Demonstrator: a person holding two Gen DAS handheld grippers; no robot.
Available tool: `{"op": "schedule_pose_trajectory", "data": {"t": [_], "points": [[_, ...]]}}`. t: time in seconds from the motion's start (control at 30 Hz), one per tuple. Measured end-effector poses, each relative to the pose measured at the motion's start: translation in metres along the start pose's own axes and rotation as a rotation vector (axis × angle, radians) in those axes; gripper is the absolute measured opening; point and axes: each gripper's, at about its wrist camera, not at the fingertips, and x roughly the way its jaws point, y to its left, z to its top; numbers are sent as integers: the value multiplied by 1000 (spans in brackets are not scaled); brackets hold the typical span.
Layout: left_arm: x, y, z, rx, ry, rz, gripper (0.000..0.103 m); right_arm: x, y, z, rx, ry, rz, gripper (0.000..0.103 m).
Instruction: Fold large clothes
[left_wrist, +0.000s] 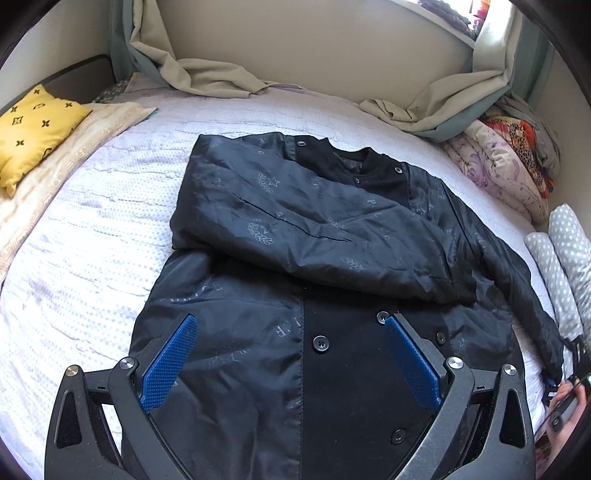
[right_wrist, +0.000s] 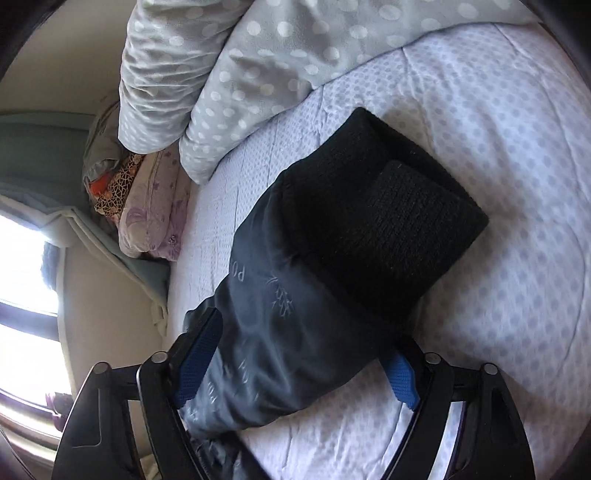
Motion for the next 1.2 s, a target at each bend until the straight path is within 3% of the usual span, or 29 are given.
{"op": "schedule_pose_trajectory", "data": {"t": [0.07,0.1,0.13,0.23,0.47,0.7,0.8,0.9,1.07,1.2], "points": [[0,2,1,-12,1,1,103,1,6,3,-74,-20,-22,55],[0,2,1,-17,1,1,103,0,8,4,-102,-22,-33,38],[-1,3,2,-23,0,-2,103,1,12,5,-155,-22,-62,29],[-5,5,3,-35,-7,-6,102,-5,31,1,-299,-60,-104,20],[-12,12,8,-52,-36,20,102,-44,118,-47,-790,-284,-181,17],[-16,24,11,-95,-49,27,102,-76,195,-137,-1258,-412,-109,17],[-17,29,13,-111,-52,30,102,-66,223,-186,-1486,-408,-82,17],[-17,34,14,-121,-50,37,102,-52,235,-250,-1709,-344,-29,13],[-19,42,17,-151,-51,26,102,-20,231,-331,-1915,-186,37,12],[-21,48,21,-170,-57,20,102,-1,213,-385,-2043,-120,53,12]]}}
